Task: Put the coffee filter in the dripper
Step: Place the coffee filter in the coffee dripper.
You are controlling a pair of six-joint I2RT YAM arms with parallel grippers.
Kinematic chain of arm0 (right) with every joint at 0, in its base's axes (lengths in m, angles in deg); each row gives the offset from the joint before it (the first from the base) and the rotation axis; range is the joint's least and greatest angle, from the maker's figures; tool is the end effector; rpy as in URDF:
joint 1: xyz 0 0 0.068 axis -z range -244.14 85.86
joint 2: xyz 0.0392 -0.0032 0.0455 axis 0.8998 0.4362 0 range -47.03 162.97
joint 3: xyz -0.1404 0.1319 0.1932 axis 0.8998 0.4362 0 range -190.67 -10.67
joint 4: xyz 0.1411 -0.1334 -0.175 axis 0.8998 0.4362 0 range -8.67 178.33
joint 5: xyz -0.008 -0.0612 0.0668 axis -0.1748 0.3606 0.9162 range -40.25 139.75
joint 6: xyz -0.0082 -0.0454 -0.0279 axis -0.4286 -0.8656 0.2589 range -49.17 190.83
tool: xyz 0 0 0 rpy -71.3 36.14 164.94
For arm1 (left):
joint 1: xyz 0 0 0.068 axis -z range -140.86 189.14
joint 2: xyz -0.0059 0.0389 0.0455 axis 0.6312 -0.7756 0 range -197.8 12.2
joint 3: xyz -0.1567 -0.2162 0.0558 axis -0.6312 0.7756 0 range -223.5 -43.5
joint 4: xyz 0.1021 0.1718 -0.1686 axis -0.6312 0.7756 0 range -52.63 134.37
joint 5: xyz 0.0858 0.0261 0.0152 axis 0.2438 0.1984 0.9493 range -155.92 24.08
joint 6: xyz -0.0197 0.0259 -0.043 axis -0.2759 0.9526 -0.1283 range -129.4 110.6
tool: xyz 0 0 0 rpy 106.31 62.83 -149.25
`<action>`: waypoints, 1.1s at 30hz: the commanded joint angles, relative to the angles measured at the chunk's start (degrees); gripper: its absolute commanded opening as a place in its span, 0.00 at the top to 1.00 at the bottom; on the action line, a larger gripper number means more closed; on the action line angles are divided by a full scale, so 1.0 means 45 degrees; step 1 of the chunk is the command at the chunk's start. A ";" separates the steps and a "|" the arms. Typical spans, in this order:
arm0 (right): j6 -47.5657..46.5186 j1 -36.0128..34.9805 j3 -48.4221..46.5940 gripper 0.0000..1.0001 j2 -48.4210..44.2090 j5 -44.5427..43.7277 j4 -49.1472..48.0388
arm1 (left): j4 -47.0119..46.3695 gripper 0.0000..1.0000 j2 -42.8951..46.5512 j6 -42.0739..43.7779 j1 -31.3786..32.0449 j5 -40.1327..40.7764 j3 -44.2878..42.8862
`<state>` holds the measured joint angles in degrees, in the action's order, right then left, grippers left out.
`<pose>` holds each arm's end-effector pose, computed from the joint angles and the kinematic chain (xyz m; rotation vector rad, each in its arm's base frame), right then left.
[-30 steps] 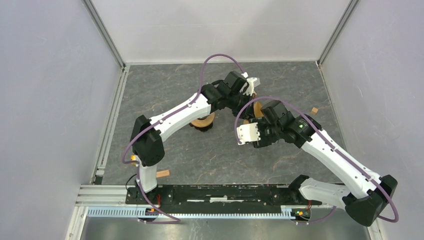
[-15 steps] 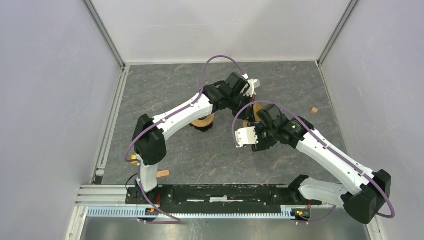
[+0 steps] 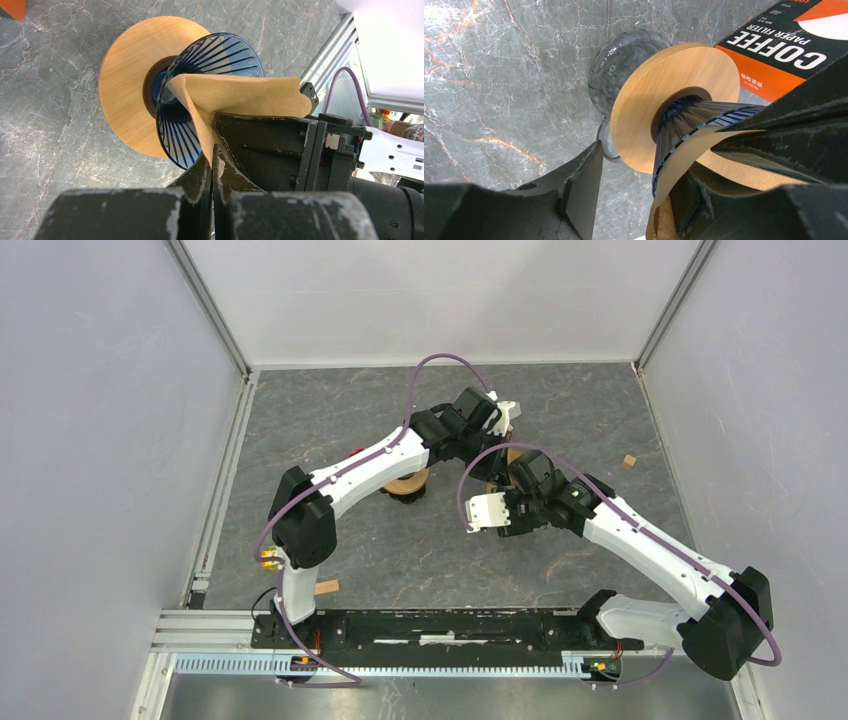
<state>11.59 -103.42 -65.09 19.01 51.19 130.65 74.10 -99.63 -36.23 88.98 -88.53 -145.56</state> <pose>0.1683 0.1387 0.2684 -2.0033 1.7142 -0.0860 0.2755 -0.3477 0.2986 0.7177 2.4917 -1.0448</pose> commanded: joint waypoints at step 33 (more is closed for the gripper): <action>-0.0008 0.0025 -0.0364 0.90 0.0269 -0.0211 -0.0096 | 0.0507 0.48 0.0499 0.1119 -0.0665 0.0162 -0.1301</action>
<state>11.42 -103.40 -64.98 19.54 49.26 127.65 75.07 -99.74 -35.18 86.71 -88.53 -147.94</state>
